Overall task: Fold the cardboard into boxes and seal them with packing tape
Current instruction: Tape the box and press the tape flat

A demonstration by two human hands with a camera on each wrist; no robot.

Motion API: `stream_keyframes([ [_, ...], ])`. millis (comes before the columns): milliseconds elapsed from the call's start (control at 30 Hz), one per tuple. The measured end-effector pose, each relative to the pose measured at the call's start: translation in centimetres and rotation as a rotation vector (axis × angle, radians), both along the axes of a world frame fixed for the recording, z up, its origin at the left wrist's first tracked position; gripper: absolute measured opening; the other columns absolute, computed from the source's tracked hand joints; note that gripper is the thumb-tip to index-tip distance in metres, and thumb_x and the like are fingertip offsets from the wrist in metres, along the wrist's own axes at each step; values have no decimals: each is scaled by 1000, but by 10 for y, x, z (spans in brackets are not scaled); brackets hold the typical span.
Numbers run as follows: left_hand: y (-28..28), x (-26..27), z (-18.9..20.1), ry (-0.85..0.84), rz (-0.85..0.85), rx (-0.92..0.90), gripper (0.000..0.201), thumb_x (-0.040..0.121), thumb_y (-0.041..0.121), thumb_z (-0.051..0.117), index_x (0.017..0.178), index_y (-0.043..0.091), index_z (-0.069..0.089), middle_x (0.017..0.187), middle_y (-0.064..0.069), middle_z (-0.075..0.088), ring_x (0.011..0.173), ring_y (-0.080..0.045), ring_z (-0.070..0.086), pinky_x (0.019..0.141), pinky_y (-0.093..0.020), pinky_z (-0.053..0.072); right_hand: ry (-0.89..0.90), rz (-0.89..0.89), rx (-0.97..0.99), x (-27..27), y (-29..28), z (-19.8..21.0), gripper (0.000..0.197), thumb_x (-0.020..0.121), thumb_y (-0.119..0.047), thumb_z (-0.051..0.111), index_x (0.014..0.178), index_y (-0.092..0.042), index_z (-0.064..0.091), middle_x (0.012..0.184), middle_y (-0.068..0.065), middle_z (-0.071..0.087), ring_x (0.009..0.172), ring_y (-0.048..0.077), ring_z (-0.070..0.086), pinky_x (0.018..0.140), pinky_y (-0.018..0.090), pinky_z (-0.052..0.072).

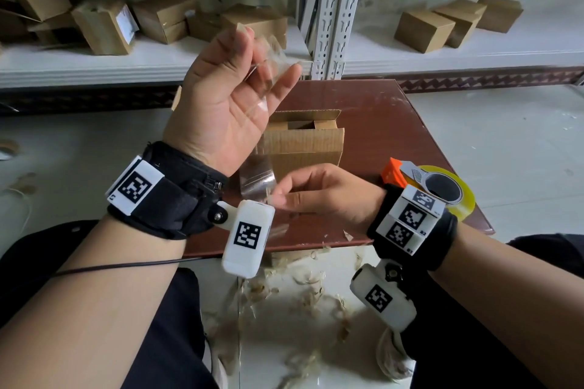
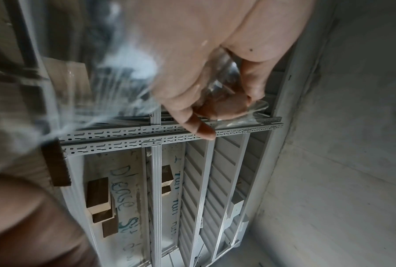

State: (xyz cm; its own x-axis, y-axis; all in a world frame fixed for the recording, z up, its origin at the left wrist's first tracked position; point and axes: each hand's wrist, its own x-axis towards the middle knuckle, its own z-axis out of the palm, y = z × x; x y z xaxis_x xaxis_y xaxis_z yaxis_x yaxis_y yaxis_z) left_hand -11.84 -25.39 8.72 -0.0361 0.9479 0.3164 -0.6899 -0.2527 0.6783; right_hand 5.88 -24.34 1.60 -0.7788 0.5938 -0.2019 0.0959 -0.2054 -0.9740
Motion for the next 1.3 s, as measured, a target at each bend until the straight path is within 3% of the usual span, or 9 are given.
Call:
stream_keyframes([
  [67, 0, -5, 0, 13, 13, -3, 28, 106, 14, 46, 85, 13, 64, 77, 0, 56, 74, -14, 55, 101, -46, 50, -6, -30, 34, 4, 6, 2, 7, 97, -3, 65, 91, -3, 70, 78, 0, 72, 64, 5, 65, 63, 15, 52],
  [233, 2, -21, -4, 12, 47, 5, 36, 107, 15, 44, 82, 15, 70, 76, 3, 56, 73, -12, 53, 106, -47, 48, -43, -50, 137, 13, 16, 9, 8, 95, -13, 71, 102, -9, 73, 105, 12, 79, 101, 19, 73, 108, 44, 47],
  [333, 2, -34, -6, -11, 48, 1, 22, 103, 17, 54, 85, 16, 69, 81, 4, 56, 77, -12, 51, 105, -47, 48, -46, -57, 175, 25, 21, 10, 19, 94, -2, 69, 112, -6, 72, 107, 20, 78, 101, 24, 75, 98, 36, 54],
  [500, 2, -54, -11, 7, 110, -32, 34, 107, 17, 48, 82, 20, 71, 85, 5, 53, 77, -9, 55, 108, -45, 48, -55, -90, 188, 48, 22, 2, 37, 84, -8, 79, 117, -1, 65, 107, 27, 76, 101, 39, 75, 101, 62, 50],
  [667, 3, -66, -14, 130, 187, -54, 18, 98, 21, 64, 82, 23, 71, 85, 7, 54, 74, -8, 49, 98, -39, 50, -17, -235, 334, 68, 15, 0, 37, 80, -16, 84, 95, -6, 51, 83, 28, 72, 89, 44, 76, 76, 45, 58],
  [767, 5, -71, -18, 198, 286, -80, 18, 99, 15, 63, 84, 21, 69, 82, 4, 57, 72, -10, 49, 87, -34, 47, 55, -246, 337, 77, 14, 3, 44, 77, -29, 91, 89, -16, 52, 86, 43, 67, 89, 67, 65, 73, 72, 50],
  [967, 11, -75, -30, 319, 454, -175, 14, 94, 15, 69, 84, 23, 73, 80, 3, 62, 74, -11, 54, 72, -27, 44, 277, -226, 126, 89, 20, 9, 27, 79, -26, 87, 94, -17, 67, 75, 10, 66, 67, 22, 68, 69, 33, 60],
  [1133, 16, -76, -37, 387, 524, -263, 11, 93, 16, 73, 85, 22, 75, 79, 3, 65, 72, -11, 56, 67, -25, 41, 387, -261, -103, 89, 26, 11, 19, 81, -30, 83, 98, -21, 78, 72, -1, 59, 58, 14, 59, 75, 41, 44],
  [1300, 18, -76, -44, 422, 527, -307, 3, 95, 18, 72, 92, 19, 72, 82, 5, 67, 75, -8, 59, 69, -24, 42, 466, -459, -343, 81, 32, 17, 23, 94, -32, 59, 93, -18, 77, 74, -8, 59, 57, 3, 58, 68, 28, 59],
])
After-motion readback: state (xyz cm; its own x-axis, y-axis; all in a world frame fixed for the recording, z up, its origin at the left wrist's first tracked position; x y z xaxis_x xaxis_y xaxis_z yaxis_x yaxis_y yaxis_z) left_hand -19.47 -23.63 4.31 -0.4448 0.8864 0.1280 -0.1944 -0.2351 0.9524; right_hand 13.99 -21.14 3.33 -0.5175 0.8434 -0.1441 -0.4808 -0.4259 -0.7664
